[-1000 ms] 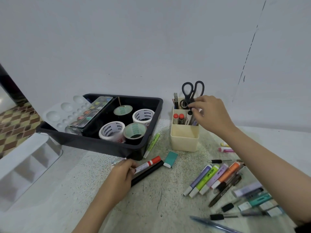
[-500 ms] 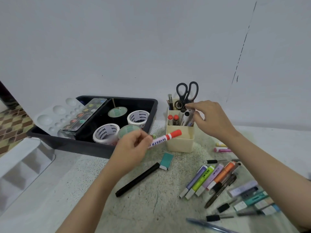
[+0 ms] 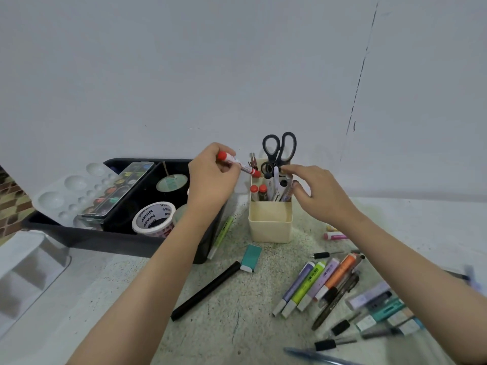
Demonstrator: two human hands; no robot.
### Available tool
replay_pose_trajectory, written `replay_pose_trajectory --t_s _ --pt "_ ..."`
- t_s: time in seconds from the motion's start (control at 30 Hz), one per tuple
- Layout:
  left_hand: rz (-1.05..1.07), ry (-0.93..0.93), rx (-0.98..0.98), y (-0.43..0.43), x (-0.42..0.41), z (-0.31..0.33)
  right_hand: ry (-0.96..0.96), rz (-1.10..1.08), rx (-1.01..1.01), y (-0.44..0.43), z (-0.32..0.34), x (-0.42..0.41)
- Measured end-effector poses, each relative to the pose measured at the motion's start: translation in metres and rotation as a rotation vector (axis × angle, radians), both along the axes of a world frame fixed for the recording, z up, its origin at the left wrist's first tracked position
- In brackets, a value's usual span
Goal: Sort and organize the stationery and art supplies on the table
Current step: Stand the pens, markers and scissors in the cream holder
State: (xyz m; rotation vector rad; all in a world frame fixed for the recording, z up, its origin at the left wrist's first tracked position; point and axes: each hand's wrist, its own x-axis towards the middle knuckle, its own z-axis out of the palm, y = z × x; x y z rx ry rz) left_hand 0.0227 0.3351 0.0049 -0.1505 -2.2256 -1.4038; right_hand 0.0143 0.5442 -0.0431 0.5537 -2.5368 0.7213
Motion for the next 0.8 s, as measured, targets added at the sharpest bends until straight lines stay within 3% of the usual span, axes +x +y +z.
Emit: replay_pose_trajectory --t_s 0.4,0.67,0.8 --pt "-0.075 0.002 -0.040 0.015 -0.022 -0.002 -0.052 -0.008 -0.043 -0.009 0.007 -0.016" --pt "-0.188 -0.145 -0.156 0.023 -0.032 -0.028 -0.121 0.010 0.008 -0.014 0.009 -0.025" --pt "-0.302 -0.182 -0.187 0.024 -0.032 -0.035 -0.131 0.039 -0.093 -0.011 0.008 -0.024"
